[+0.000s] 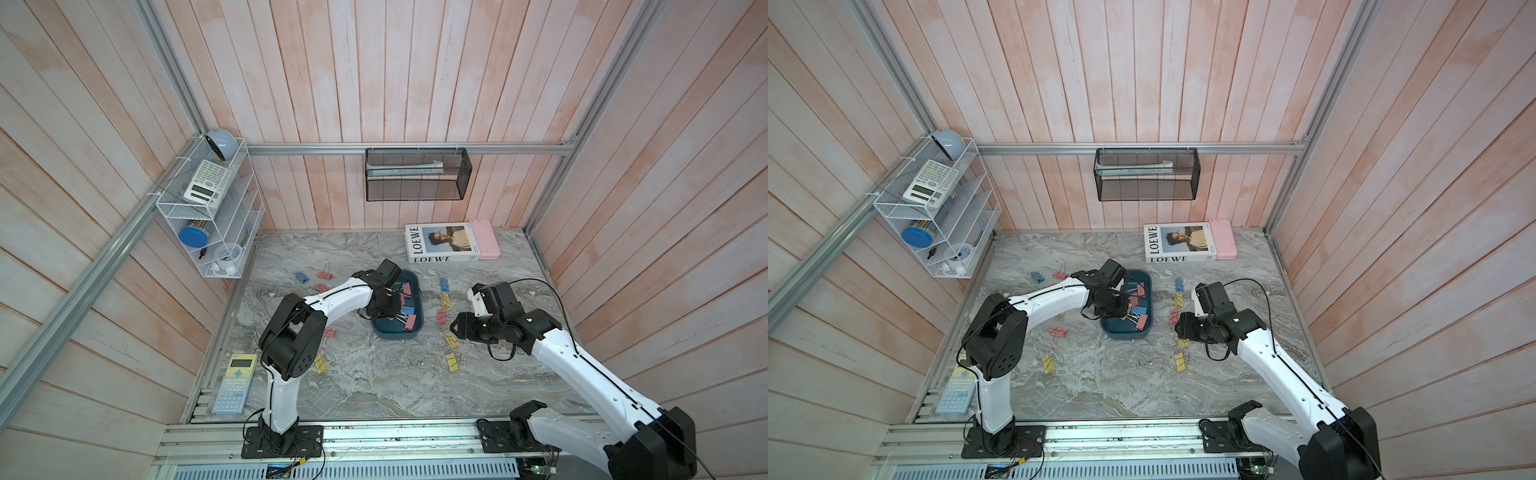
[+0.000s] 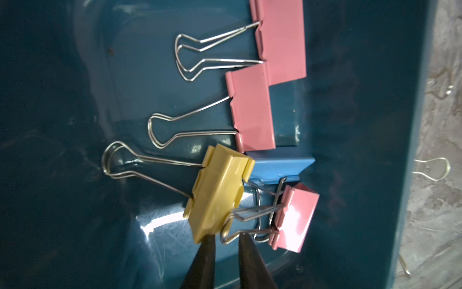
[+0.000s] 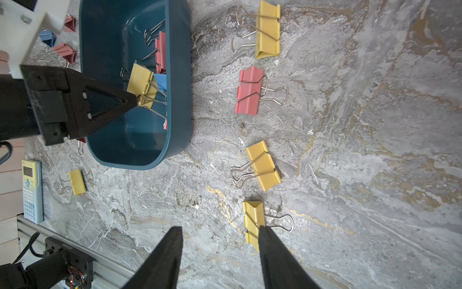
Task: Take out the binder clips from the storage box
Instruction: Pick up the binder clip from the storage box.
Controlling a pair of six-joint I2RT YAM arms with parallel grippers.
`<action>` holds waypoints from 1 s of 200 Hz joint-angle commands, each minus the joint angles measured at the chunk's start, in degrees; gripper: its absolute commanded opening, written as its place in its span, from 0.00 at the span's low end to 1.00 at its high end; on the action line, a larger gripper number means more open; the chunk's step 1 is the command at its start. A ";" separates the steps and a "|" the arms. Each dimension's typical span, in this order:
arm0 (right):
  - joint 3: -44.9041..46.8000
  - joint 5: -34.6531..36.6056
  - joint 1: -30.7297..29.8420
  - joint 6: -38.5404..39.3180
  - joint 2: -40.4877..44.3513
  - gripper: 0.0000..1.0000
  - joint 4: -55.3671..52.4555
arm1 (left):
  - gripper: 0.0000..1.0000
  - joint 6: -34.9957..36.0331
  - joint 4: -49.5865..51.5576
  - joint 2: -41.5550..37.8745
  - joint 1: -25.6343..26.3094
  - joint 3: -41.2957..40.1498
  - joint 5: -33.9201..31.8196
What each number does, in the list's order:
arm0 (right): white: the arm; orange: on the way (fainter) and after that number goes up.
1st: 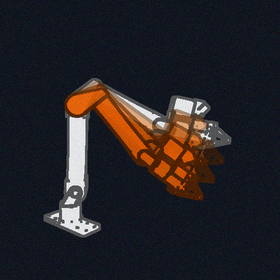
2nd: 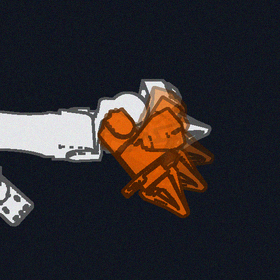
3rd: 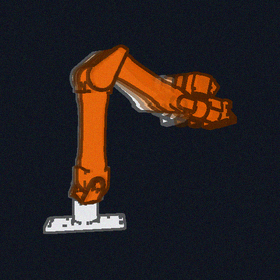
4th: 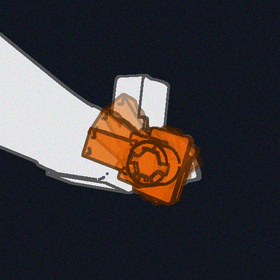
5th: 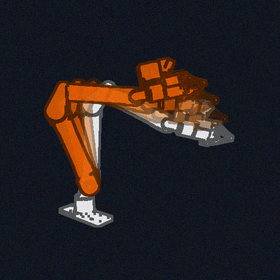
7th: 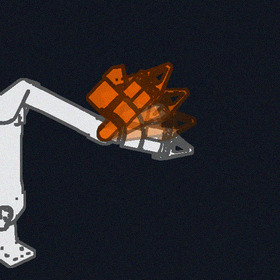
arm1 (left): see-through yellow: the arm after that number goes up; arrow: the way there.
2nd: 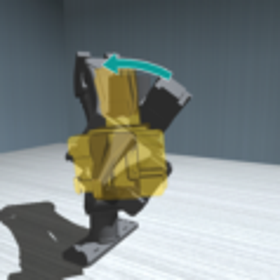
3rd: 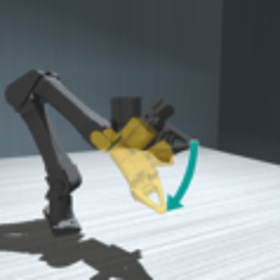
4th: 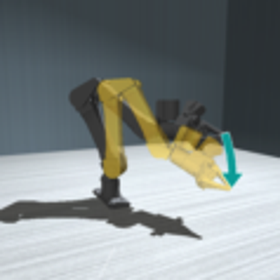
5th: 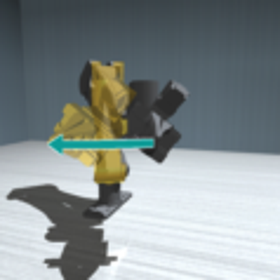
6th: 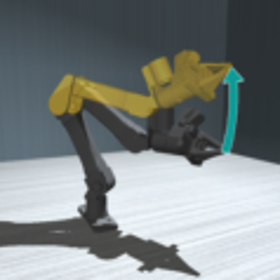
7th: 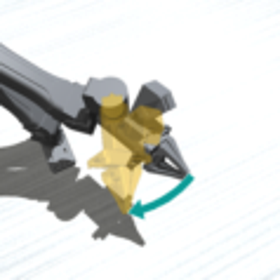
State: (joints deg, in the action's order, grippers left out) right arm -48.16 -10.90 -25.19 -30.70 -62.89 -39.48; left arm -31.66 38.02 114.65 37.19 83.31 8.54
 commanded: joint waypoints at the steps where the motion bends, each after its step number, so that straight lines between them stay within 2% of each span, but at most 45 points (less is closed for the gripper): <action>1: -2.19 1.14 -0.08 1.42 -0.55 0.55 -0.33 | 0.22 1.17 2.15 2.58 -0.25 3.06 -2.71; 55: -3.08 1.32 -0.17 1.69 -1.87 0.55 -0.35 | 0.22 3.68 4.92 8.95 -4.34 12.96 -5.19; 94: -3.08 1.40 -0.14 1.69 -1.89 0.55 -0.48 | 0.27 5.73 8.99 11.88 -5.02 20.81 -6.75; 151: -2.99 0.97 -0.16 1.87 -2.23 0.55 0.20 | 0.29 2.62 6.11 4.11 -3.93 12.16 -5.32; 200: -3.30 0.27 -0.13 2.13 -2.87 0.55 0.80 | 0.30 3.41 4.80 1.50 -2.75 8.14 -4.40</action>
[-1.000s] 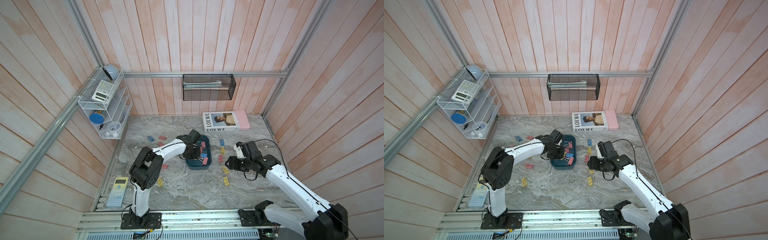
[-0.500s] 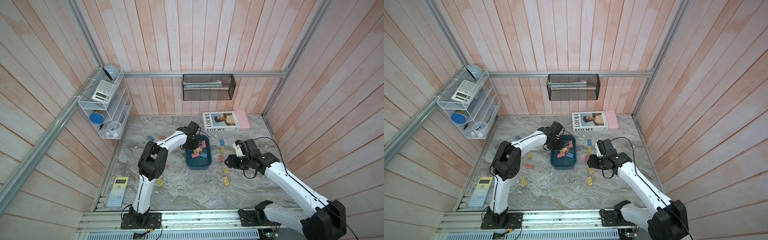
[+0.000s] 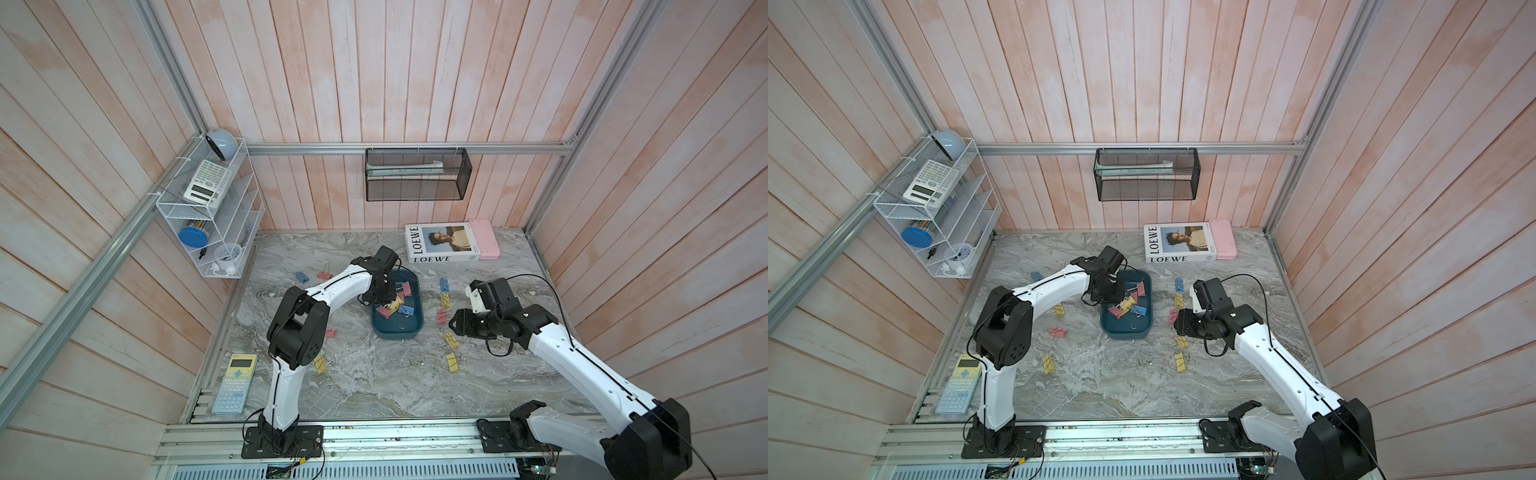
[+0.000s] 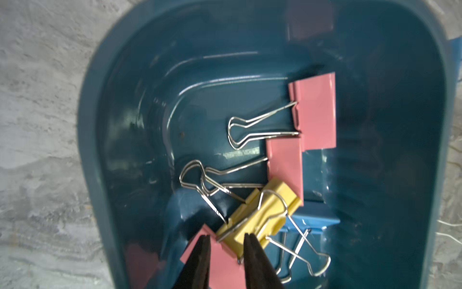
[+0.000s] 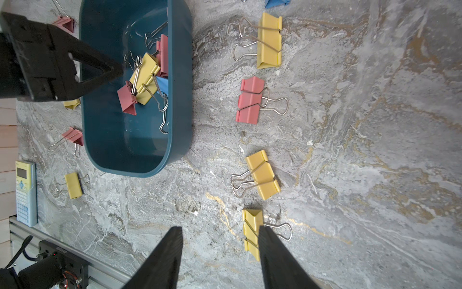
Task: Take out the binder clips from the storage box
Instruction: Pick up the binder clip from the storage box.
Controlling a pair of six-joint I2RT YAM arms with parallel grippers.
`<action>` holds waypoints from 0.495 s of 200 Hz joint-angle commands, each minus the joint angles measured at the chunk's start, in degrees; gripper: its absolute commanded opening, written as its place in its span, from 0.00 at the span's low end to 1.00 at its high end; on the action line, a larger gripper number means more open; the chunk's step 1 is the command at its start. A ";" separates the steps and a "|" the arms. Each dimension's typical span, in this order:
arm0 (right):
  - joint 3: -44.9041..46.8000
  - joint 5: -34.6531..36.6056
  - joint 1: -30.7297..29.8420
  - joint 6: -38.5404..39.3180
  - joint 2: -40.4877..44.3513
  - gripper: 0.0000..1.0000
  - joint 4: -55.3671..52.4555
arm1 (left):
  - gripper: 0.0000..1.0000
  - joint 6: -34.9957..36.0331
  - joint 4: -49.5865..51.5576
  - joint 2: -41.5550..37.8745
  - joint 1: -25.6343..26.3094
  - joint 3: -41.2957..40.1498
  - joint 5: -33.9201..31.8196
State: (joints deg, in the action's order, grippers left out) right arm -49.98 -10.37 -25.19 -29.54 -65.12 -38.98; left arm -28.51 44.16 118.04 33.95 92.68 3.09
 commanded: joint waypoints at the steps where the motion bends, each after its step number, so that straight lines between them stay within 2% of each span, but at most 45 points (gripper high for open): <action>1: -1.51 -0.26 -0.12 0.97 -0.67 0.55 0.30 | 0.30 0.28 -1.39 -1.91 0.54 -1.26 1.04; 99: -0.74 -0.17 -0.12 0.45 0.14 0.55 0.20 | 0.30 7.97 -1.02 3.13 2.96 3.27 -0.94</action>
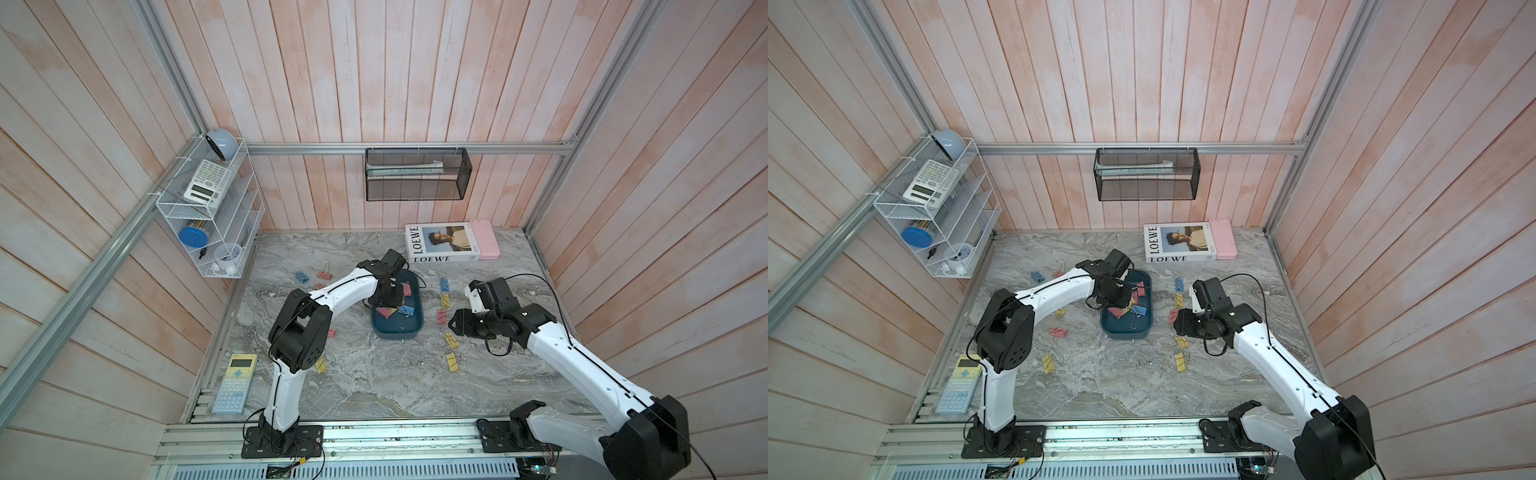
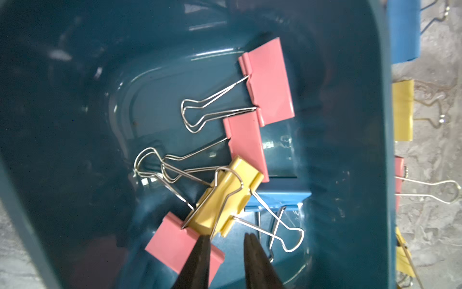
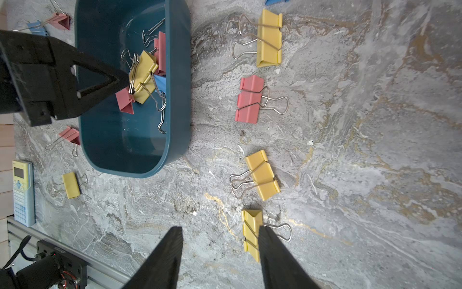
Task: Take out the binder clips from the storage box
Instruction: Pick up the binder clip from the storage box.
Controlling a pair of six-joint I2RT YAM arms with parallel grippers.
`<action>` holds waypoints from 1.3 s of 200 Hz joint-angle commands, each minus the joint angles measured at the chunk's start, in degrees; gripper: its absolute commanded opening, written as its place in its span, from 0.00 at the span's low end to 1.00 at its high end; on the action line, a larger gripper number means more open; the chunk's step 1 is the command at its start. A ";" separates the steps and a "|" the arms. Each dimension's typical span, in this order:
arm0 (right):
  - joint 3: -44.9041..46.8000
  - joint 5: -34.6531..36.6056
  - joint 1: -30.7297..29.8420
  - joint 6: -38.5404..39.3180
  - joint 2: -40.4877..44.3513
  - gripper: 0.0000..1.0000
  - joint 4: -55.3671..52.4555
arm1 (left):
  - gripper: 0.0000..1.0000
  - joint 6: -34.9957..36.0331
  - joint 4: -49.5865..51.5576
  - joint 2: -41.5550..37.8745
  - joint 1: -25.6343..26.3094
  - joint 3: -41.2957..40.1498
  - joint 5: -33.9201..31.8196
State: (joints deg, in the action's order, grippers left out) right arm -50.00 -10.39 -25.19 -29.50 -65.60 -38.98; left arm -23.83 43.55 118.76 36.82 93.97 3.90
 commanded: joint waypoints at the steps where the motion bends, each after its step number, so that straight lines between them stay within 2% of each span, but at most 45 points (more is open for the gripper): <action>1: -0.72 -0.15 -0.12 0.40 0.63 0.55 0.21 | 0.30 3.33 -0.40 2.51 0.10 2.03 -1.77; 54: -0.85 -0.32 -0.12 0.33 0.56 0.57 0.35 | 0.29 5.53 -0.02 4.97 0.09 3.14 -3.35; 76: -1.15 -0.19 -0.13 0.32 0.60 0.68 0.21 | 0.22 5.64 -0.13 5.08 0.09 3.32 -3.41; 94: -1.15 0.03 -0.12 0.18 0.74 0.77 0.22 | 0.07 5.59 -0.31 4.57 0.13 3.24 -3.29; 134: -1.58 0.36 -0.12 0.14 0.54 0.86 0.31 | 0.00 5.58 0.04 3.52 0.14 3.10 -4.38; 151: -1.83 0.52 -0.12 0.05 0.44 0.98 0.22 | 0.00 5.24 0.21 2.33 0.05 2.88 -4.98; 221: -3.27 0.09 -0.65 0.14 -1.27 0.98 1.71 | 0.00 2.11 3.85 -6.73 -2.52 3.33 -9.32; 260: -5.38 -0.80 -1.85 0.96 -4.72 0.98 3.67 | 0.00 -1.66 4.85 -14.97 -4.83 -0.55 -10.68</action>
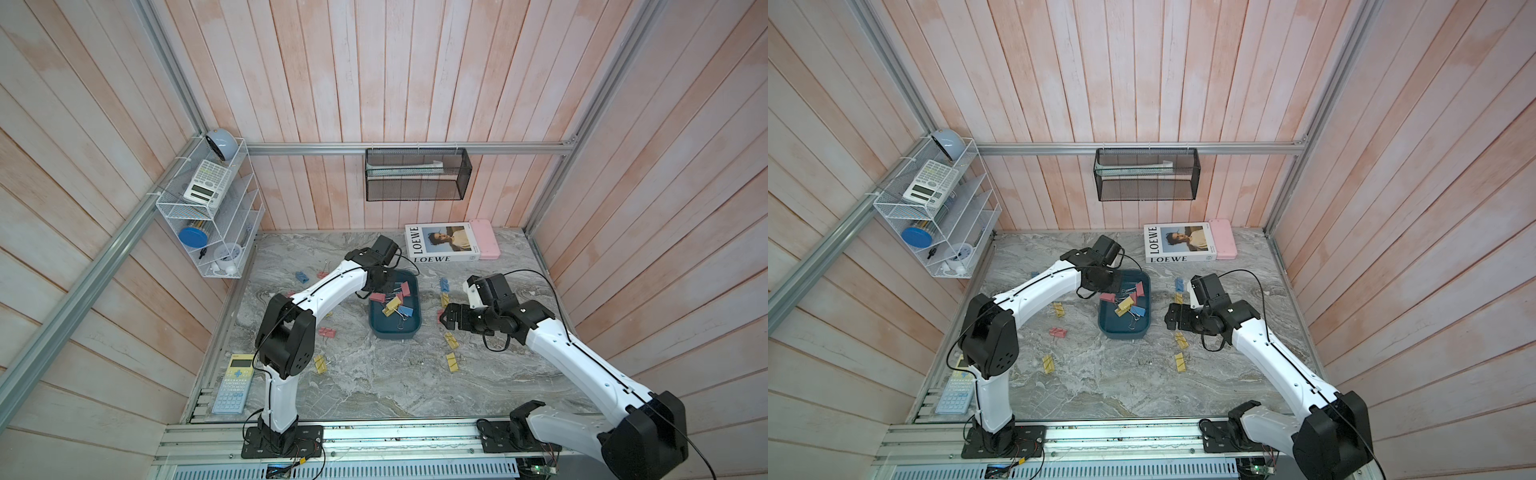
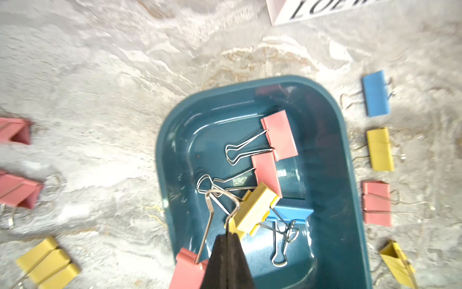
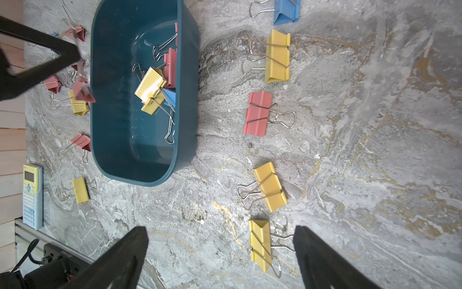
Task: Take out the binder clips from the storage box
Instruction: Pick up the binder clip from the storage box, then place the binder clip at the center of the board.
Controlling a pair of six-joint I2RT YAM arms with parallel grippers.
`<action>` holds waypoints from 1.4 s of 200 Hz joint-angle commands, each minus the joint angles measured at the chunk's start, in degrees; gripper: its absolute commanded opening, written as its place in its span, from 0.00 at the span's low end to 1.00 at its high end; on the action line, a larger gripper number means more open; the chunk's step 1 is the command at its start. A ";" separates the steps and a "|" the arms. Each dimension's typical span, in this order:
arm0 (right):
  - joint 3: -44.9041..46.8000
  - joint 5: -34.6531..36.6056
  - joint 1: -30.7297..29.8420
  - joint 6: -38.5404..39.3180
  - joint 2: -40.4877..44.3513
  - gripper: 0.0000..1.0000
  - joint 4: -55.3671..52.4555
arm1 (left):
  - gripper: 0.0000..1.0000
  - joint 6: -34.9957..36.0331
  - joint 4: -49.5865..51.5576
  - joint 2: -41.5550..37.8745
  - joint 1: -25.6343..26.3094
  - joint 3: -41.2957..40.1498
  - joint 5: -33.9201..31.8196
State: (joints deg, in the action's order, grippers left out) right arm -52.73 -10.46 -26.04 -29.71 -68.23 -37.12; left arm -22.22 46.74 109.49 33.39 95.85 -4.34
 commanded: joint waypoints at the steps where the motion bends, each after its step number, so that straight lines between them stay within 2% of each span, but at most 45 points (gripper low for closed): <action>1: -2.73 -0.72 -1.01 1.21 -2.22 0.98 1.85 | 0.00 -3.32 1.67 -5.96 -1.48 -2.51 -2.43; 54: -8.33 -1.34 -4.76 3.08 -9.78 0.98 3.63 | 0.00 -8.90 1.65 -21.09 -8.86 -17.52 -6.16; 84: -11.53 -1.69 -7.10 3.58 -13.77 0.98 4.07 | 0.00 -9.82 0.24 -28.84 -17.19 -27.83 -4.51; 105: -13.43 -1.10 -8.70 3.95 -15.71 0.98 3.81 | 0.00 -9.63 -0.72 -31.38 -23.98 -32.92 -2.44; 129: -15.32 -0.61 -10.27 4.05 -17.60 0.98 3.47 | 0.00 -8.97 -2.79 -30.31 -30.85 -36.72 0.00; 155: -16.92 0.24 -11.62 4.29 -19.32 0.98 2.71 | 0.00 -8.89 -6.80 -25.78 -36.54 -38.63 2.50; 215: -23.86 3.85 -13.71 7.28 -26.27 0.98 -1.77 | 0.00 -7.21 -10.61 -13.33 -39.96 -35.51 0.83; 236: -26.27 5.18 -14.56 8.67 -29.47 0.87 -2.71 | 0.00 -7.22 -10.27 -10.87 -40.33 -34.11 0.90; 248: -27.34 5.53 -14.97 9.38 -31.32 0.75 -2.78 | 0.00 -7.28 -10.39 -10.44 -40.33 -33.74 1.36; 257: -28.00 5.67 -15.20 9.93 -32.81 0.71 -2.78 | 0.07 -7.18 -10.57 -10.51 -40.40 -33.66 1.78; 263: -28.42 5.83 -15.27 10.24 -33.63 0.68 -2.74 | 0.14 -7.14 -10.69 -10.63 -40.33 -33.73 2.00; 280: -29.57 5.98 -15.68 11.62 -36.45 0.51 -2.30 | 0.23 -7.00 -10.34 -11.50 -40.33 -33.72 1.84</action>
State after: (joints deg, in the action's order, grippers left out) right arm -80.07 -6.09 -40.97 -20.93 -101.34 -37.78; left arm -30.06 37.19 98.98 -6.72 60.73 -3.07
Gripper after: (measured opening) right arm 0.584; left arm 0.185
